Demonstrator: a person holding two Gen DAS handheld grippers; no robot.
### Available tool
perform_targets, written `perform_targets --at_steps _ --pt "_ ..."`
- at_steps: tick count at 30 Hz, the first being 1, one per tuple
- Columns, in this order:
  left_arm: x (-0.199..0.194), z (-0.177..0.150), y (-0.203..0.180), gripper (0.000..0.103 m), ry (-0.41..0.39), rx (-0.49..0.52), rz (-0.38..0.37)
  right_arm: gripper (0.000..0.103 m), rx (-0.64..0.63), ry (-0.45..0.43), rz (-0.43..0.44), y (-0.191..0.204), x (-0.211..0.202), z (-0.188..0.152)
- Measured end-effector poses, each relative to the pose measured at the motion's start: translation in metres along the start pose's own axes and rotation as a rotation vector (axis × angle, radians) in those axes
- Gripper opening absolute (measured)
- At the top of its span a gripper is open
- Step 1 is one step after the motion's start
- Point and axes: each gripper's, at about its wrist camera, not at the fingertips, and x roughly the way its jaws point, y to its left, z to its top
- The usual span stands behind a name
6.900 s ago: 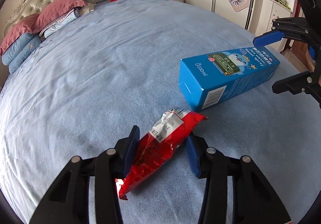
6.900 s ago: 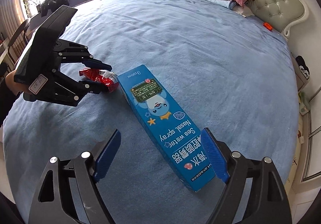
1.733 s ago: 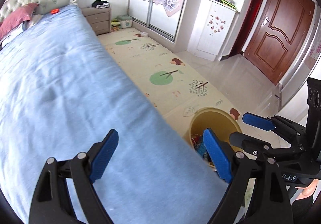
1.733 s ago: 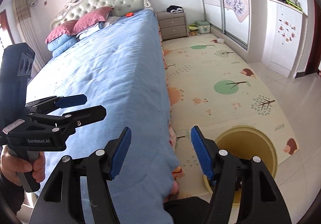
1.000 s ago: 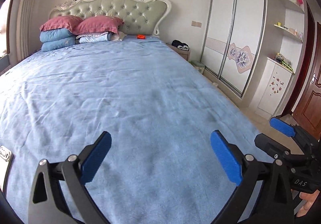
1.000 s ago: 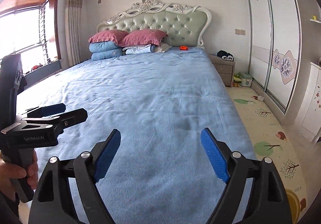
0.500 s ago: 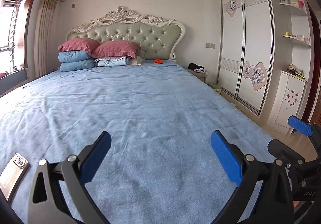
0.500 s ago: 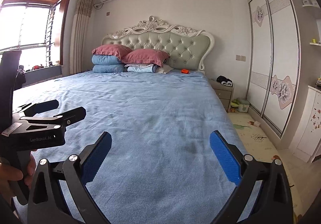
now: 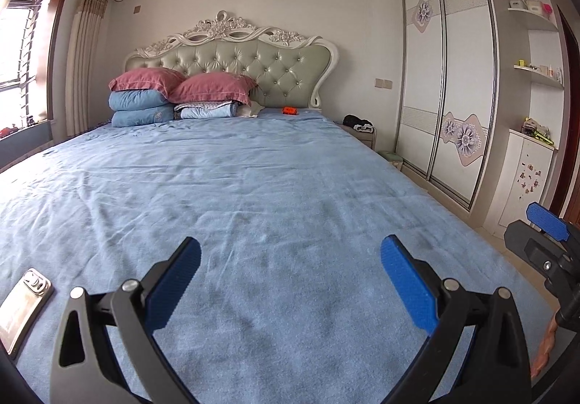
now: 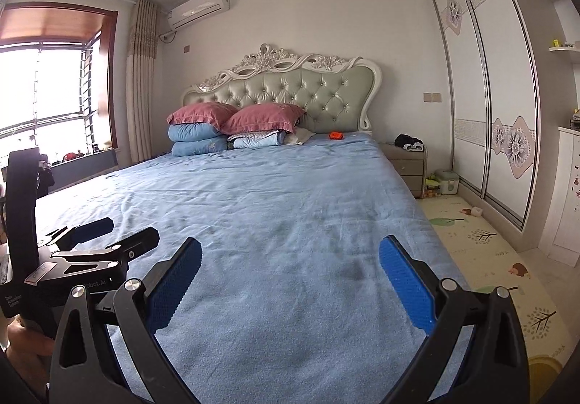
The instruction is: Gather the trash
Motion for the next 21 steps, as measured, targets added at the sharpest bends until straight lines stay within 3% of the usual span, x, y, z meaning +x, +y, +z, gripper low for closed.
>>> perform_targets --at_steps 21 --pt "-0.0085 0.0047 -0.0056 0.099 -0.031 0.002 -0.020 0.095 -0.007 -0.012 0.002 0.0030 -0.0005 -0.0003"
